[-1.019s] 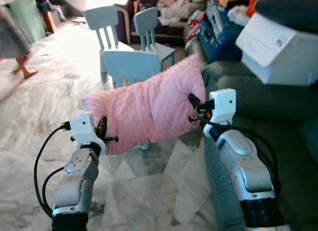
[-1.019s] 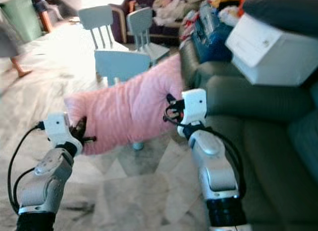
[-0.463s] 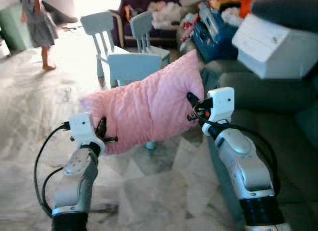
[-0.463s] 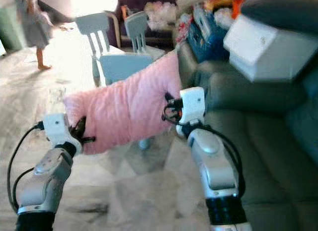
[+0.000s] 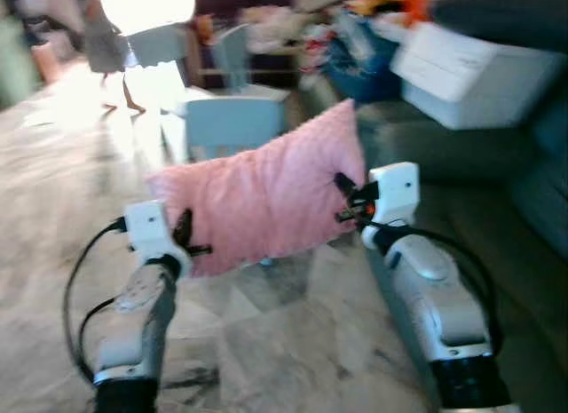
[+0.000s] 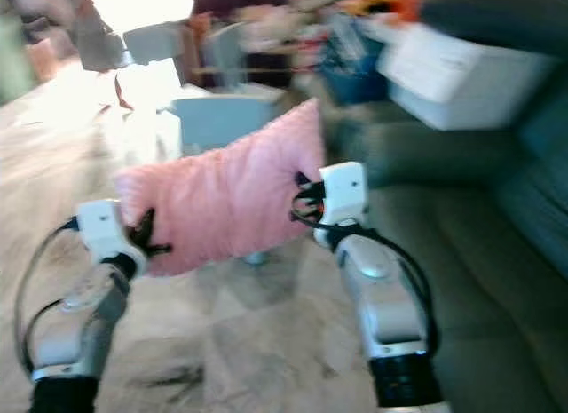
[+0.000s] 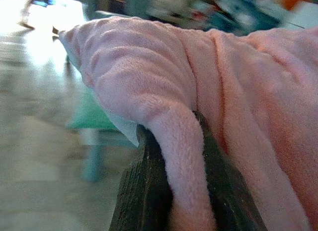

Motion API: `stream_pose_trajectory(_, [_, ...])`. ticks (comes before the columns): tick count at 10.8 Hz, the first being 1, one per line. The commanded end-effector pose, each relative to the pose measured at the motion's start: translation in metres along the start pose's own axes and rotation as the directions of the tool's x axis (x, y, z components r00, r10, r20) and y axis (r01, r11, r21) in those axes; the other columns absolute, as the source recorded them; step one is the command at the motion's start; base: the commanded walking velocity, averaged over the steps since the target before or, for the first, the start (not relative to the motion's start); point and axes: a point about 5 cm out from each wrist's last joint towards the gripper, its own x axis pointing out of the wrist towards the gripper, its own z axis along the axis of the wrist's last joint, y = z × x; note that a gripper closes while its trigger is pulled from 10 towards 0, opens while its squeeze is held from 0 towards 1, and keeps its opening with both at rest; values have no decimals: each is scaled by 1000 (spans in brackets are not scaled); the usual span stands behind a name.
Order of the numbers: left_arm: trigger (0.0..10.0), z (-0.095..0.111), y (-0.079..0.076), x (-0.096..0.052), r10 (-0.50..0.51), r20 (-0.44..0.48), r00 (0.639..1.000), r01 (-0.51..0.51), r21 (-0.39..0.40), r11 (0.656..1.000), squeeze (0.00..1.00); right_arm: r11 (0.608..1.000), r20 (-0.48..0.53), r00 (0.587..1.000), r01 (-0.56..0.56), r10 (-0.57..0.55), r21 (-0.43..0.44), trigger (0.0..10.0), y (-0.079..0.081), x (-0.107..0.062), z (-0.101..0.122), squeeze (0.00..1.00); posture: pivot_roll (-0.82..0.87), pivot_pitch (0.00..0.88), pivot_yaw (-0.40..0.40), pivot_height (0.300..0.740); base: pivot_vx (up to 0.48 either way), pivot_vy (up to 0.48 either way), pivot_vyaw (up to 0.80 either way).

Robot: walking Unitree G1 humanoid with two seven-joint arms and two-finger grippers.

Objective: Move the pillow to the sofa

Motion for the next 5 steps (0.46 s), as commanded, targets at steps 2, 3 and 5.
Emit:
stream_pose_trajectory(2, [10000, 8, -12, 5, -66, 46, 997, 64, 31, 997, 0, 1000, 19, 1000, 6, -6, -6, 10000, -2, 0, 6, 0, -142, 0, -38, 740, 0, 0, -800])
stream_pose_trajectory(3, [10000, 8, -10, 6, -50, 46, 998, 49, 32, 998, 0, 1000, 17, 1000, 7, -7, -7, 10000, -2, 0, 6, 0, -142, 0, -38, 740, 0, 0, -800])
stream_pose_trajectory(5, [10000, 7, -9, 4, -43, 51, 998, 43, 3, 999, 0, 1000, 13, 1000, 8, -8, -8, 10000, -2, 0, 6, 0, -142, 0, -38, 740, 0, 0, -800])
